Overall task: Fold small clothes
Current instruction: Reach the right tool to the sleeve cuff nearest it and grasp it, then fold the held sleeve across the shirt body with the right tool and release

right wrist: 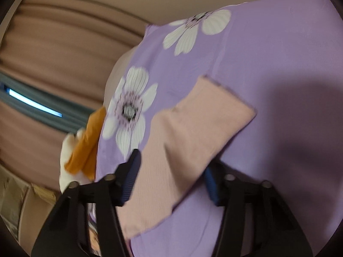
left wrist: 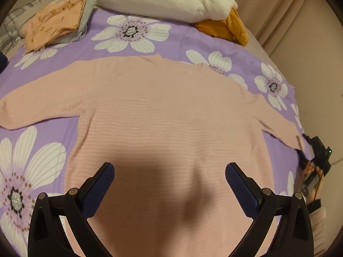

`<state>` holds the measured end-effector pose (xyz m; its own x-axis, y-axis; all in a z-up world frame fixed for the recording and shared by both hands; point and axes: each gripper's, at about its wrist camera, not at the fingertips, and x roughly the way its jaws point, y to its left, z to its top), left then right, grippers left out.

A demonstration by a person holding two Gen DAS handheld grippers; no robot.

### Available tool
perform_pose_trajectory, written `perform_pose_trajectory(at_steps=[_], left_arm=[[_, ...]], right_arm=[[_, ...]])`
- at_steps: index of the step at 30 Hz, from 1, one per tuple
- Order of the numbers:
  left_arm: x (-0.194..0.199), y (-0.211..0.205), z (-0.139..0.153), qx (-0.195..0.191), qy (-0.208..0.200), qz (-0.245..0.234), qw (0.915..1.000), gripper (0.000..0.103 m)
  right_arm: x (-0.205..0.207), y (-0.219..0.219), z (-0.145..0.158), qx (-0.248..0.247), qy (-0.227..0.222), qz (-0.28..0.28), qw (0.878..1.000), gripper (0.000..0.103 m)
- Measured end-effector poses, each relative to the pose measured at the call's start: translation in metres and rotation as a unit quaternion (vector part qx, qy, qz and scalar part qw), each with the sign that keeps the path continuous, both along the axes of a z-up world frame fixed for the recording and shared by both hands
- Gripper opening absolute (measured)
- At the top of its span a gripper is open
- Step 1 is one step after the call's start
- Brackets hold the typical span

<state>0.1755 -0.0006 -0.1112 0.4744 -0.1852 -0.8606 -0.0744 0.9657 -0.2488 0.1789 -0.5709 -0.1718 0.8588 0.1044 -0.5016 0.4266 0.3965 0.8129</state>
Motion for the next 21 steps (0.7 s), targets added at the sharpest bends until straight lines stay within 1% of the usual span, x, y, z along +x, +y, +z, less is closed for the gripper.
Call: perform_pose_trajectory(at_steps=[1,2,3,4,7,8,9,10,11,12,13,14,16,17,18,19,20,21], left_arm=[[0.001,0.0,-0.001,0.002,0.002,0.001,1.0,0.102],[0.002,0.0,-0.002,0.004,0.003,0.002,1.0,0.102],[0.003,0.0,-0.003,0.006,0.005,0.002,1.0,0.102],[0.004,0.0,-0.003,0.007,0.005,0.003,1.0,0.102],[0.005,0.001,-0.003,0.011,0.003,0.007,0.9999,0.102],[0.005,0.001,-0.003,0.012,0.001,0.008,0.9999,0.102],[0.006,0.002,-0.003,0.013,0.001,0.009,0.9999,0.102],[0.006,0.002,-0.003,0.012,0.0,0.011,0.9999,0.102],[0.006,0.002,-0.003,0.009,-0.001,0.013,0.9999,0.102],[0.006,0.003,-0.002,0.006,-0.001,0.014,0.9999,0.102],[0.006,0.003,-0.001,0.003,-0.004,0.016,0.9999,0.102],[0.005,0.004,0.0,0.001,-0.006,0.016,0.9998,0.102],[0.003,0.009,0.004,0.001,-0.014,0.019,0.9997,0.102],[0.002,0.011,0.005,0.0,-0.018,0.021,0.9996,0.102],[0.002,0.015,0.006,-0.001,-0.02,0.026,0.9995,0.102],[0.001,0.019,0.007,-0.004,-0.021,0.031,0.9993,0.102],[0.0,0.023,0.007,-0.008,-0.02,0.034,0.9992,0.102],[-0.001,0.027,0.007,-0.013,-0.019,0.038,0.999,0.102]], right_arm=[[0.001,-0.005,0.0,-0.005,0.009,-0.003,1.0,0.026],[-0.002,-0.009,0.0,-0.011,0.015,-0.006,1.0,0.021],[-0.004,-0.012,0.001,-0.017,0.018,-0.008,1.0,0.013],[-0.008,-0.015,0.004,-0.027,0.027,-0.012,0.999,0.008],[-0.022,-0.022,0.015,-0.048,0.016,-0.013,0.999,0.008],[-0.028,-0.024,0.019,-0.061,0.017,-0.015,0.998,0.008],[-0.028,-0.024,0.017,-0.067,0.025,-0.014,0.997,0.008],[-0.025,-0.026,0.012,-0.065,0.045,-0.01,0.997,0.006],[-0.024,-0.028,0.007,-0.056,0.054,-0.01,0.997,0.006],[-0.023,-0.028,0.008,-0.056,0.053,-0.012,0.997,0.006],[-0.024,-0.028,0.014,-0.063,0.055,-0.013,0.996,0.007],[-0.023,-0.026,0.024,-0.078,0.059,-0.007,0.995,0.007],[-0.02,-0.014,0.044,-0.109,0.053,0.011,0.993,0.007],[-0.01,-0.003,0.052,-0.123,0.048,0.021,0.991,0.007],[-0.005,0.006,0.067,-0.138,0.039,0.033,0.989,0.007],[0.0,0.018,0.09,-0.157,0.028,0.049,0.986,0.007],[0.008,0.028,0.102,-0.166,0.021,0.06,0.984,0.007],[0.015,0.041,0.121,-0.179,0.011,0.076,0.981,0.007]])
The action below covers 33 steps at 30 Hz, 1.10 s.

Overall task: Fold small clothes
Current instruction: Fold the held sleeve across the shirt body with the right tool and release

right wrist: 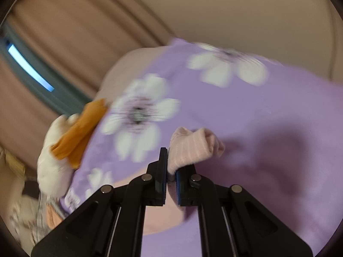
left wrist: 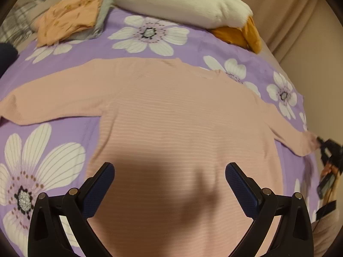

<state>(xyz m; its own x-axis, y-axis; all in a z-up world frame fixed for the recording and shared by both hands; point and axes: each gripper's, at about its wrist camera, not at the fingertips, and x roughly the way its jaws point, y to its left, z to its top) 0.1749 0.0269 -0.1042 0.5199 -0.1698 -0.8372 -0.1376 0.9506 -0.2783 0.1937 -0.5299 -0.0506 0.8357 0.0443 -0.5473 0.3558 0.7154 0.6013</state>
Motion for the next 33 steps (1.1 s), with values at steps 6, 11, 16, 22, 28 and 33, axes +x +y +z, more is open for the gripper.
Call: perform_pose_trajectory(at_steps=[6,11,16,22,28,33], left_arm=[[-0.01,0.024,0.005,-0.011,-0.003,0.014,0.9998,0.102],[-0.021,0.051,0.011,-0.024,-0.011,0.033,0.9991,0.102],[-0.031,0.085,0.013,-0.034,-0.017,0.063,0.9973,0.102],[-0.04,0.123,0.009,-0.039,-0.019,0.102,0.9938,0.102],[-0.041,0.14,0.002,-0.043,-0.013,0.121,0.9917,0.102],[-0.025,0.136,0.005,-0.066,-0.017,0.109,0.9917,0.102]], right_arm=[[0.047,0.101,0.079,-0.069,-0.027,0.102,0.992,0.007],[0.085,0.208,0.111,-0.108,-0.04,0.18,0.977,0.007],[0.102,0.328,0.107,-0.174,-0.035,0.277,0.944,0.007],[0.107,0.431,0.037,-0.274,0.019,0.367,0.889,0.007],[0.09,0.49,-0.05,-0.369,0.083,0.438,0.815,0.008],[0.067,0.499,-0.072,-0.328,0.087,0.509,0.791,0.044]])
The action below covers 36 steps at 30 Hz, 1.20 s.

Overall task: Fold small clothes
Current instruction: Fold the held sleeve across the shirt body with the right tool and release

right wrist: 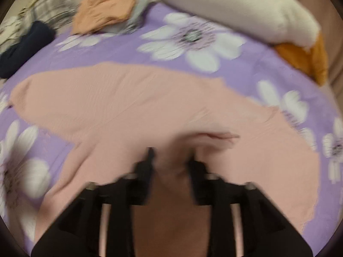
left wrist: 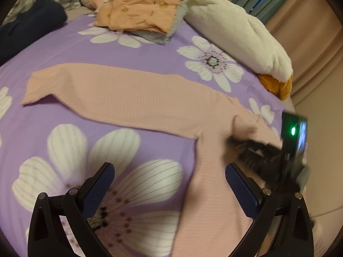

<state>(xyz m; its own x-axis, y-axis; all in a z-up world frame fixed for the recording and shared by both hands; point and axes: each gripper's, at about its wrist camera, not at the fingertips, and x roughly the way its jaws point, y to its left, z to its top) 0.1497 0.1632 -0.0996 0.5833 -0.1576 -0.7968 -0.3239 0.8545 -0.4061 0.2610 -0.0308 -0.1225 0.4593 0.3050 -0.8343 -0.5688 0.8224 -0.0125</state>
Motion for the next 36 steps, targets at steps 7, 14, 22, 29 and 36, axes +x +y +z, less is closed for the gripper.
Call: perform_pose_trajectory(at_steps=[7,14,22,29,36], left_arm=[[0.054,-0.036,0.024,-0.041,-0.064,-0.077,0.9942,0.102],[0.119,-0.081,0.011,-0.126,-0.082,-0.132,0.9797,0.102],[0.177,-0.095,-0.032,-0.168,-0.062,-0.113,0.9773,0.075],[0.177,-0.069,-0.062,-0.14,-0.026,-0.069,0.9874,0.062],[0.113,-0.028,-0.028,-0.149,-0.058,-0.056,0.9856,0.073]], right_arm=[[-0.002,-0.11,0.043,0.191,0.009,-0.051,0.98,0.062],[0.03,-0.205,0.004,0.213,0.044,-0.209,0.953,0.032],[0.027,-0.247,-0.025,0.257,0.062,-0.261,0.929,0.024],[0.013,-0.266,-0.026,0.267,0.061,-0.277,0.921,0.018],[-0.027,-0.265,0.0,0.283,0.031,-0.261,0.923,0.034]])
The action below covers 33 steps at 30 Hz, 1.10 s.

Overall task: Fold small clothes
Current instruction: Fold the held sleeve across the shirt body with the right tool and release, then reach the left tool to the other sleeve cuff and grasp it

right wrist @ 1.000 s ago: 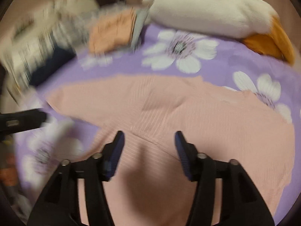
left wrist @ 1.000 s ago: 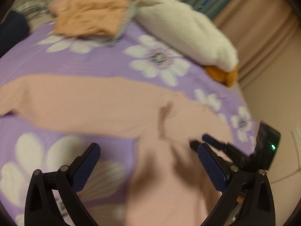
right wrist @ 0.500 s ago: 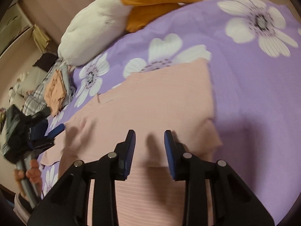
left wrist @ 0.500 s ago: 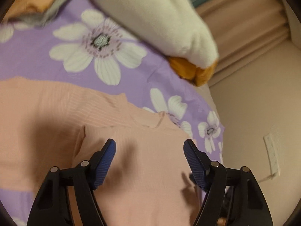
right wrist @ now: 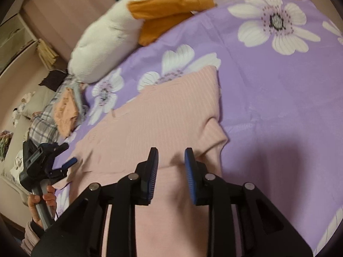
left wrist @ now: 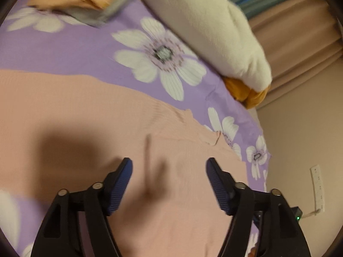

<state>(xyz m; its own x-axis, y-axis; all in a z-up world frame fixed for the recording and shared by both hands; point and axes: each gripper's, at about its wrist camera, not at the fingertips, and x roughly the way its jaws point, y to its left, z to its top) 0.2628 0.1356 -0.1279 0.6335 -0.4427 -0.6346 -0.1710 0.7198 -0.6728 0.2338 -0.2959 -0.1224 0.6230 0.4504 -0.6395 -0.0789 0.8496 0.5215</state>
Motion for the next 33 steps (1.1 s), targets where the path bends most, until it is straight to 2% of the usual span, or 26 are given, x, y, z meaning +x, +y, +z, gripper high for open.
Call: perform_pose_trajectory(at_steps=[1,6,8,10,13,17,21,24,29,32,33], left_arm=[[-0.015,0.012,0.003,0.0,-0.002,0.014,0.9999,0.073],[-0.086,0.077,0.009,-0.007,-0.007,0.112,0.9936,0.073],[-0.114,0.102,0.008,-0.019,-0.016,0.155,0.9877,0.074],[-0.138,0.128,0.003,-0.042,-0.019,0.198,0.9792,0.08],[-0.156,0.157,-0.008,-0.073,-0.02,0.24,0.9678,0.08],[-0.153,0.179,-0.026,-0.11,-0.028,0.268,0.9566,0.08],[-0.14,0.205,-0.046,-0.144,-0.03,0.306,0.9406,0.08],[-0.136,0.224,-0.052,-0.146,-0.03,0.334,0.9306,0.08],[-0.129,0.244,-0.048,-0.109,-0.025,0.355,0.9281,0.079],[-0.128,0.251,-0.049,-0.09,-0.015,0.363,0.9274,0.052],[-0.129,0.253,-0.05,-0.084,-0.012,0.36,0.929,0.034]], right_arm=[[-0.009,0.0,0.004,0.008,-0.005,0.001,1.0,0.04],[-0.045,0.004,0.014,0.011,-0.013,0.002,1.0,0.046],[-0.057,0.008,0.017,0.008,-0.012,0.006,1.0,0.047],[-0.066,0.012,0.018,0.011,-0.01,0.009,1.0,0.048],[-0.082,0.018,0.02,0.018,-0.007,0.006,1.0,0.049],[-0.094,0.03,0.019,0.016,0.0,0.01,1.0,0.049],[-0.095,0.039,0.017,0.012,0.012,0.013,1.0,0.05],[-0.092,0.044,0.017,0.002,0.013,0.013,1.0,0.05],[-0.087,0.048,0.012,-0.001,0.019,0.013,1.0,0.05],[-0.086,0.051,0.008,0.0,0.024,0.014,1.0,0.05],[-0.085,0.051,0.007,0.0,0.024,0.015,1.0,0.049]])
